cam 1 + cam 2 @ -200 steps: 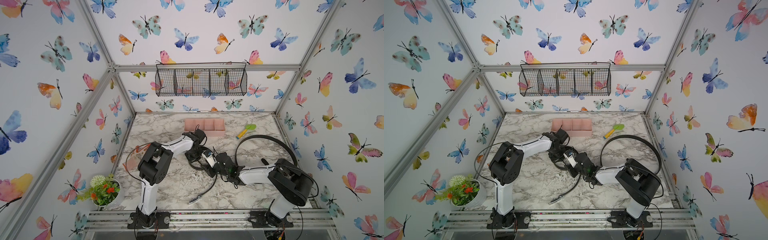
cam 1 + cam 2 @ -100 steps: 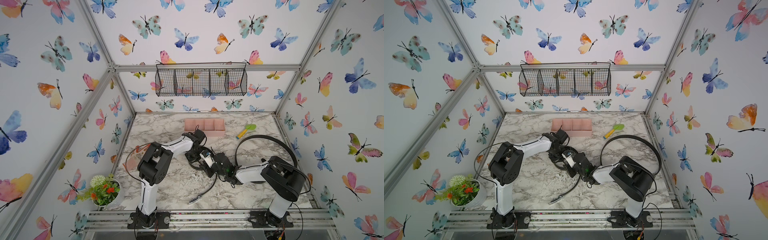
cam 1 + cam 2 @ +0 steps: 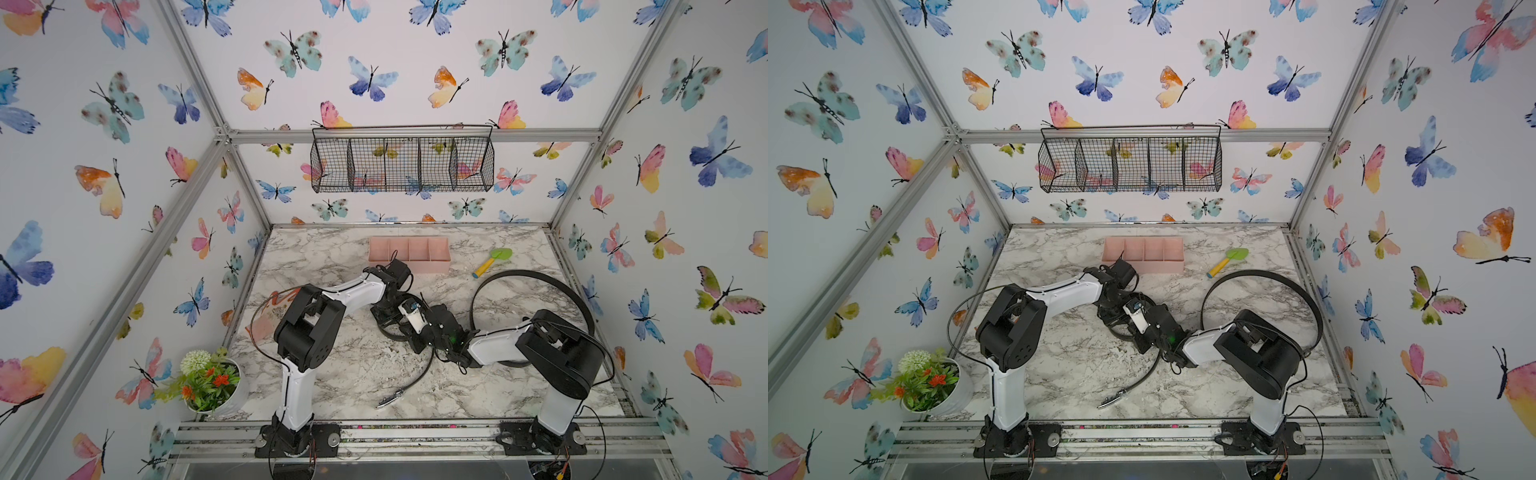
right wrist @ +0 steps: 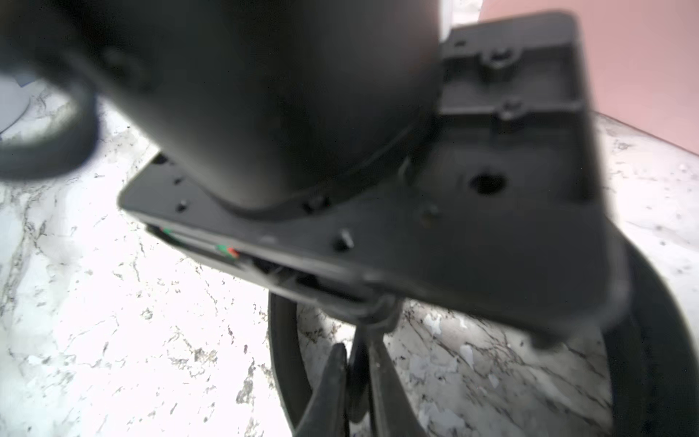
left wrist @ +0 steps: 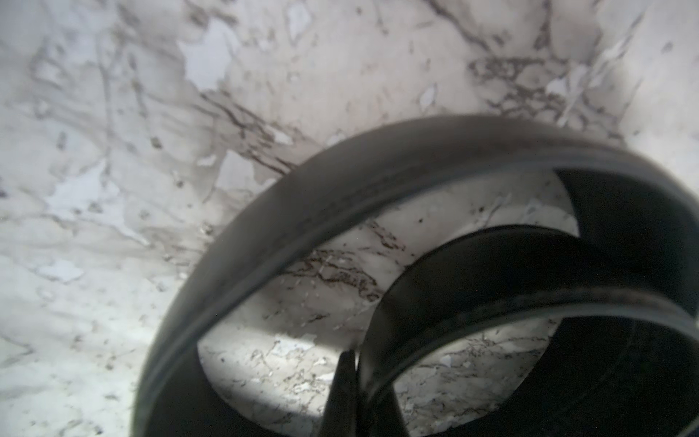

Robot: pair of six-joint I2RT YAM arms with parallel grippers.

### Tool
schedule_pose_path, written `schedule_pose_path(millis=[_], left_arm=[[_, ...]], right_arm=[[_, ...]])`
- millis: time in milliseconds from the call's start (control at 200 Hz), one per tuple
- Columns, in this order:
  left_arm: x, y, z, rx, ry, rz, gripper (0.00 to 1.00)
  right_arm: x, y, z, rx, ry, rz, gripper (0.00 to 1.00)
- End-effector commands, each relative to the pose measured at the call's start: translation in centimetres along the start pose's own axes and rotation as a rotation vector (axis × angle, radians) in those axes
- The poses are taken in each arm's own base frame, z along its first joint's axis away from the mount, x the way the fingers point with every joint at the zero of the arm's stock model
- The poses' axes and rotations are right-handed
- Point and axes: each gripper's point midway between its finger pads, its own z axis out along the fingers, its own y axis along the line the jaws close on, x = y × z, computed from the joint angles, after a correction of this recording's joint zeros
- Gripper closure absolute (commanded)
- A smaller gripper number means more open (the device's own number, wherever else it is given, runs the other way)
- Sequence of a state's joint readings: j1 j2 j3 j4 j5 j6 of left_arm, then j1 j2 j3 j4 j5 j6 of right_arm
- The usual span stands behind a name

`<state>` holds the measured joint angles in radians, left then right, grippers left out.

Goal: Place the belts into the storage roll
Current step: Roll the belt at the center of the board.

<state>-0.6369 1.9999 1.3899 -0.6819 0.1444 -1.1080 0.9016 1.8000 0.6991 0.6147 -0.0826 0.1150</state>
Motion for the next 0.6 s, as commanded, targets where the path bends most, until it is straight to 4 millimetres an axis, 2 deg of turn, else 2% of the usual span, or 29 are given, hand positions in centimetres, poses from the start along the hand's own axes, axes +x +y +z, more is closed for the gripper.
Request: schedule_pose_path(millis=[0, 45, 75, 225, 340, 506, 571, 596], left_arm=[[1.9, 0.7, 0.7, -0.012, 0.077, 0.013, 1.00], [1.9, 0.8, 0.7, -0.011, 0.080, 0.016, 1.00], [1.9, 0.3, -0.2, 0.018, 0.069, 0.026, 0.95], [1.8, -0.2, -1.5, 0.076, 0.046, 0.046, 0.78], [1.7, -0.2, -2.3, 0.110, 0.025, 0.046, 0.79], [2.0, -0.2, -1.6, 0.108, 0.055, 0.039, 0.81], [1.9, -0.3, -1.6, 0.109, 0.057, 0.040, 0.77], [1.7, -0.4, -1.7, 0.113, 0.050, 0.043, 0.70]], right_arm=[[-0.6, -0.5, 0.3, 0.016, -0.015, 0.010, 0.89], [-0.7, -0.6, 0.1, 0.022, -0.021, 0.012, 0.91], [-0.8, -0.6, 0.0, 0.024, -0.025, 0.009, 0.92], [-1.3, -1.1, -0.6, 0.041, -0.042, 0.012, 0.97], [-1.0, -1.2, -0.4, 0.031, -0.030, 0.015, 0.97], [-0.8, -1.0, -0.4, 0.018, -0.032, 0.034, 0.97], [-0.9, -1.2, -0.6, 0.029, -0.037, 0.036, 0.97], [-0.8, -1.3, -0.7, 0.032, -0.036, 0.033, 0.97]])
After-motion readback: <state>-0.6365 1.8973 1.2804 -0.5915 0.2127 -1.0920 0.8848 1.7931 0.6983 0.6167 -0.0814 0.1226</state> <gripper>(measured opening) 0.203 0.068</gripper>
